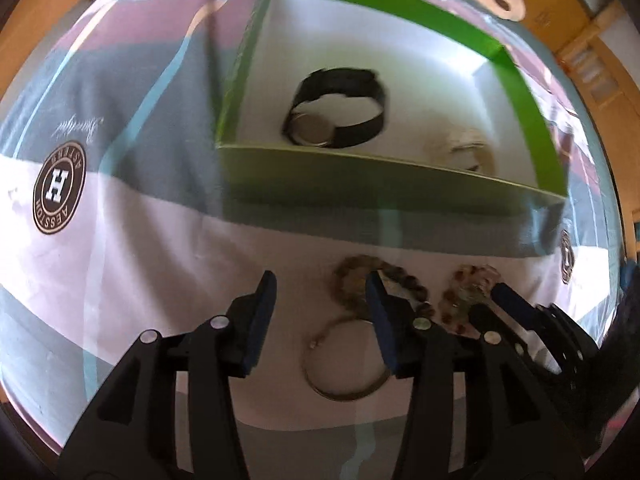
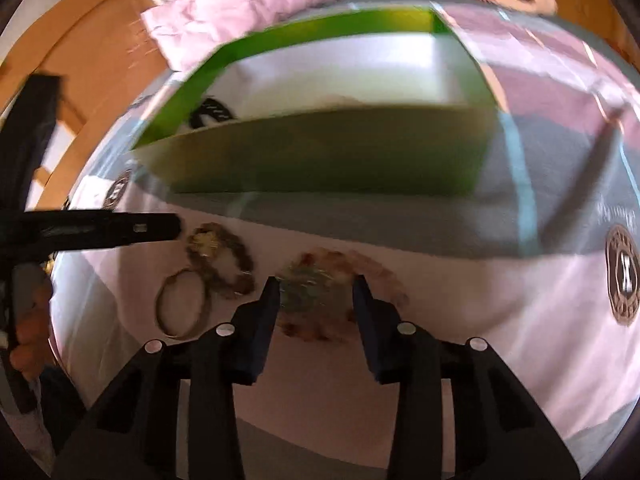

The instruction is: Organize jewelry

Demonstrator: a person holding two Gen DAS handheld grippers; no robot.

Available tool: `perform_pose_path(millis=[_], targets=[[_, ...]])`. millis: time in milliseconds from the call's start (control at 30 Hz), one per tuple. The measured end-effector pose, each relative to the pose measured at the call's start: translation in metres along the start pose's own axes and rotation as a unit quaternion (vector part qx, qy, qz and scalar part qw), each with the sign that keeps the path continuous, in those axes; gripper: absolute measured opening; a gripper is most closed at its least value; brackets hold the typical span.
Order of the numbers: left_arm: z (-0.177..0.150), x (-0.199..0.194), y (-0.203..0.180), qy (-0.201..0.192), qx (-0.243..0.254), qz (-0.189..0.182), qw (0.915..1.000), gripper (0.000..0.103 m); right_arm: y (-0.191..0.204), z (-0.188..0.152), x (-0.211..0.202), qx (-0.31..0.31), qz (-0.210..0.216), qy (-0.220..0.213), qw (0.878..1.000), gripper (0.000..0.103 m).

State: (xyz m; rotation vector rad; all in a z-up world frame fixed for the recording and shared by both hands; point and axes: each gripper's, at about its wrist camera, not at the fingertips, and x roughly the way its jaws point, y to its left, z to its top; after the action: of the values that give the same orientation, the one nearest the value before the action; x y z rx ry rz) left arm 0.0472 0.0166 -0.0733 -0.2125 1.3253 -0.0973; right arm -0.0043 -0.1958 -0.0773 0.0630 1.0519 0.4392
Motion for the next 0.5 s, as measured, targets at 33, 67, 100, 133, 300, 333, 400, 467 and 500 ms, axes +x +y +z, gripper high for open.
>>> perform_pose_path(millis=[33,67,100,133,300,333,400,467,500], targets=[[0.0,0.002,0.002,0.002,-0.004,0.002,1.0,0.048,0.003,0.0,0.002,-0.009,0.001,0.0,1.0,0.04],[0.0,0.003,0.004,0.005,-0.007,0.002,1.0,0.05,0.005,0.0,0.006,-0.017,-0.001,0.005,1.0,0.04],[0.0,0.004,0.005,0.009,-0.009,0.001,0.9999,0.051,0.007,-0.001,0.012,-0.026,-0.014,0.01,1.0,0.039],[0.0,0.005,0.005,0.012,-0.009,0.001,0.9999,0.053,0.007,-0.002,0.015,-0.032,-0.025,0.011,0.999,0.035],[0.0,0.005,0.004,0.008,-0.005,-0.005,0.9999,0.053,-0.002,0.004,0.007,-0.011,-0.009,-0.004,1.0,0.008],[0.0,0.005,0.003,0.005,-0.004,-0.008,0.9999,0.053,-0.003,0.005,0.004,-0.011,-0.011,-0.01,1.0,0.008],[-0.001,0.006,-0.002,0.001,0.002,-0.016,0.9999,0.053,-0.006,0.008,0.001,-0.005,-0.011,-0.017,1.0,0.008],[-0.002,0.006,-0.009,-0.004,0.011,-0.027,0.9996,0.052,-0.007,0.007,0.001,0.0,-0.012,-0.018,1.0,0.008],[-0.003,0.007,-0.013,-0.004,0.018,-0.033,0.9993,0.051,-0.008,0.006,0.001,0.001,-0.015,-0.016,1.0,0.008]])
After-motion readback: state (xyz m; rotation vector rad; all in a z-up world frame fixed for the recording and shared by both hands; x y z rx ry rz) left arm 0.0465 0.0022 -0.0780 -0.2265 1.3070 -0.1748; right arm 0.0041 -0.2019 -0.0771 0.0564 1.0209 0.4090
